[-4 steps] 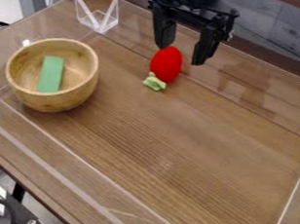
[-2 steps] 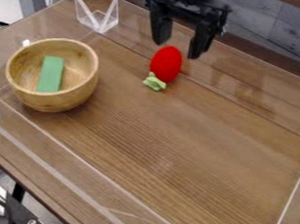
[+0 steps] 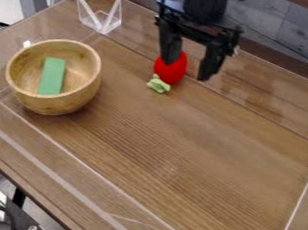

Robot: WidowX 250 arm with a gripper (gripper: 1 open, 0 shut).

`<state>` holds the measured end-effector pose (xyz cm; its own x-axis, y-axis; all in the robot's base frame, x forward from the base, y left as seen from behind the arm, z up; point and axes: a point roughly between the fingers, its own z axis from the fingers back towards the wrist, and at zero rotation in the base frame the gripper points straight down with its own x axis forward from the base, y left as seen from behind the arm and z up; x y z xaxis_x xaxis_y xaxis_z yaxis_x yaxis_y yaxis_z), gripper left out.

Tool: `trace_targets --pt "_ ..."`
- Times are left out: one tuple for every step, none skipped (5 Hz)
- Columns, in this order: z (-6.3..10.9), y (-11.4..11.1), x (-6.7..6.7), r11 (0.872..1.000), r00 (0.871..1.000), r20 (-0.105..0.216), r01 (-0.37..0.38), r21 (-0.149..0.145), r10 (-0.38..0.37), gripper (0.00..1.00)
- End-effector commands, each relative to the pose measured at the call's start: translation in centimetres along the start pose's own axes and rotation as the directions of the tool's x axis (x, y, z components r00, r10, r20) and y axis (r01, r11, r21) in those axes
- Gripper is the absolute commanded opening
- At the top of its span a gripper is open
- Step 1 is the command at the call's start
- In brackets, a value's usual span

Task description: Put the green stick in the brown bowl

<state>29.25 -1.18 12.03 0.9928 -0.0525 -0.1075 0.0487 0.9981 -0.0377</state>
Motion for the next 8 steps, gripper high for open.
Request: trace_targets --pt "2.6 0.7 0.8 0.999 0.995 0.081 -0.051 -0.005 0.051 1.0" --pt "2.5 1.6 1.3 0.994 0.989 0.094 -0.11 -0.001 0.11 1.0" --pt "1.9 1.9 1.8 0.997 0.992 0.095 -0.082 0.009 0.08 1.0" --pt "1.6 1.9 2.5 0.998 0.993 0.103 -0.057 0.012 0.055 1.0" --pt "2.0 1.9 2.1 0.999 0.993 0.107 -0.047 0.017 0.045 1.0" --pt "2.5 1.9 1.8 0.999 0.993 0.111 -0.039 0.021 0.037 1.0" --pt "3.2 1.8 1.4 1.0 0.993 0.115 -0.006 0.028 0.003 1.0" --pt "3.3 1.5 1.1 0.999 0.994 0.103 0.028 0.036 -0.032 1.0"
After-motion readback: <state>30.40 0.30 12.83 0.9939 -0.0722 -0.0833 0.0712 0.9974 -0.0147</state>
